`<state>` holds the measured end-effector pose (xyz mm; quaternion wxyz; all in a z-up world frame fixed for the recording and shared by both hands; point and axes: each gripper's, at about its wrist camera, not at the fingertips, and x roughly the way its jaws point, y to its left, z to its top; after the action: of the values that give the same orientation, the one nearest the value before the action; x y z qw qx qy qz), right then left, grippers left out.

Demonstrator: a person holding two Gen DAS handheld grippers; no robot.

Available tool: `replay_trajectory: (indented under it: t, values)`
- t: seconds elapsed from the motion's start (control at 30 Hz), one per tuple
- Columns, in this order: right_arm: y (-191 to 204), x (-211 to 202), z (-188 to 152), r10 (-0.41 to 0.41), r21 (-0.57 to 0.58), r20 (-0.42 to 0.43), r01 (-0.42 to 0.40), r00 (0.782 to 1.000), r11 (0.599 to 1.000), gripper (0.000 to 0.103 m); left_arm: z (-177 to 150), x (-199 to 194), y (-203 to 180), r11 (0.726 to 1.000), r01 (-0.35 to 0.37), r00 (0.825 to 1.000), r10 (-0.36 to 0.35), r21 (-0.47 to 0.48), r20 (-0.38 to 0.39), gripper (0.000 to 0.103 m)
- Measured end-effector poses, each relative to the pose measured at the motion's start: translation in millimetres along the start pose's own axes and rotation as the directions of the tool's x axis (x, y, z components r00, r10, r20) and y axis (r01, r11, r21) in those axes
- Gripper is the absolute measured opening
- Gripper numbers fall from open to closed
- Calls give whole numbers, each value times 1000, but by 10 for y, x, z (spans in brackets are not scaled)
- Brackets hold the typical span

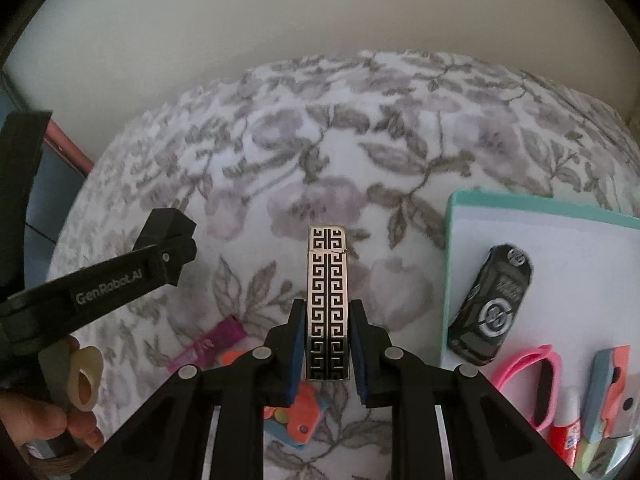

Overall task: Organize rigid objects
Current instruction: 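Lift and carry the gold bar with right tool over the tray while left tool carries the plug, then lower and open right tool releasing the gold bar while left tool releases the plug in the tray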

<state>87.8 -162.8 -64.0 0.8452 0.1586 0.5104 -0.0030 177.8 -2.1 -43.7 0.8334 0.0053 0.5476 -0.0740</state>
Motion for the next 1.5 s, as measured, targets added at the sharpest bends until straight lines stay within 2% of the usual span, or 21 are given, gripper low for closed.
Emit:
replay_trajectory:
  t: [0.17,0.33,0.63,0.77,1.07,1.2,1.33,1.4,1.5]
  values:
    - [-130,-336,124,15,53,76,-20,997,998,22,104,-362,-79,1000,27,996,-27,0,90,48]
    - [-326,-684,239,-9,99,149,-5,989,995,22,166,-672,-236,998,63,984,-67,28,165,48]
    - [-873,-1139,297,-96,190,191,59,977,980,22,112,-783,-757,987,115,977,-133,114,166,48]
    - [-1121,-1220,246,-144,223,175,104,974,969,22,44,-803,-1086,977,103,978,-134,187,160,49]
    - [-1666,-1330,102,-239,294,134,192,962,936,22,-311,-763,-1899,919,114,979,-168,377,114,49]
    - [-1896,-1392,29,-290,324,114,241,950,915,22,-557,-652,-2277,877,106,984,-160,470,77,49]
    - [-2059,-1414,-25,-307,347,100,256,946,902,22,-786,-548,-2572,834,104,988,-151,542,42,49]
    - [-2121,-1421,-56,-313,352,94,262,945,899,22,-858,-513,-2653,821,105,989,-147,561,31,49]
    - [-2200,-1407,-92,-321,352,77,275,944,895,22,-920,-465,-2717,819,108,990,-142,563,16,49]
